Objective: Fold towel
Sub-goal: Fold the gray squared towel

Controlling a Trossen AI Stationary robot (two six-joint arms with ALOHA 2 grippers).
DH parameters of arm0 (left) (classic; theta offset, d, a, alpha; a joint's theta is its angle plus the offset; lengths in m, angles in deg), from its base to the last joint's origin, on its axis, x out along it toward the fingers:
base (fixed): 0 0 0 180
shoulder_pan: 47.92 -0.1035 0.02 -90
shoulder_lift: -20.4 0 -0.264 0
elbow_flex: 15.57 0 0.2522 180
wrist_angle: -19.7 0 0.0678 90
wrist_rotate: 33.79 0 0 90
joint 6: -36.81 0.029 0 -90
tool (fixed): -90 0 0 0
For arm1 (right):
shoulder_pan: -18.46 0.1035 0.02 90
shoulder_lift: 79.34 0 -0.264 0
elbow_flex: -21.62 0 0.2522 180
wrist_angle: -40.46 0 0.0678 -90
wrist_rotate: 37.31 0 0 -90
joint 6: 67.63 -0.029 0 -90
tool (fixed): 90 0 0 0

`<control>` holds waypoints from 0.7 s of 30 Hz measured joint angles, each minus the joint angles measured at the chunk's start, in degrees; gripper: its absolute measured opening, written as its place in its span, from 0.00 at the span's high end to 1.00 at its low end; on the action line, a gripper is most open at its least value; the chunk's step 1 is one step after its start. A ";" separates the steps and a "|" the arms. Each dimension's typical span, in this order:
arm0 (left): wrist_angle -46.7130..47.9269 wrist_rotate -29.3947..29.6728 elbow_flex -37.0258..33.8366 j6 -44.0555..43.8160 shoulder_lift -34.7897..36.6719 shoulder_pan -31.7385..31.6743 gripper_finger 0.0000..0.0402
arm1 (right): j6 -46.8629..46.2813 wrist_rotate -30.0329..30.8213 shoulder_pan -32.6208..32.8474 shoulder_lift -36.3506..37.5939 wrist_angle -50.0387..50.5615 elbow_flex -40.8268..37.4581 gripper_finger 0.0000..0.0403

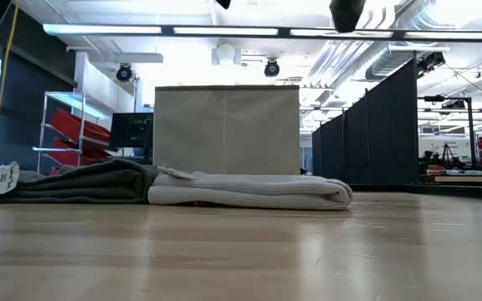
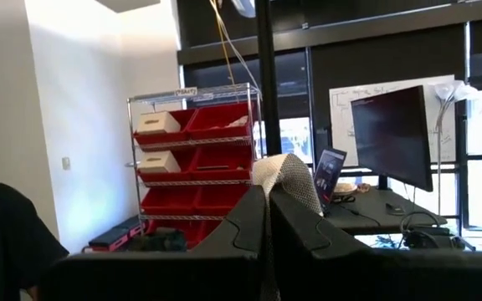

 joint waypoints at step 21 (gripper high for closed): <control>9.07 3.39 0.00 3.29 0.22 1.99 0.98 | -0.92 0.01 0.00 -0.02 0.84 0.00 1.00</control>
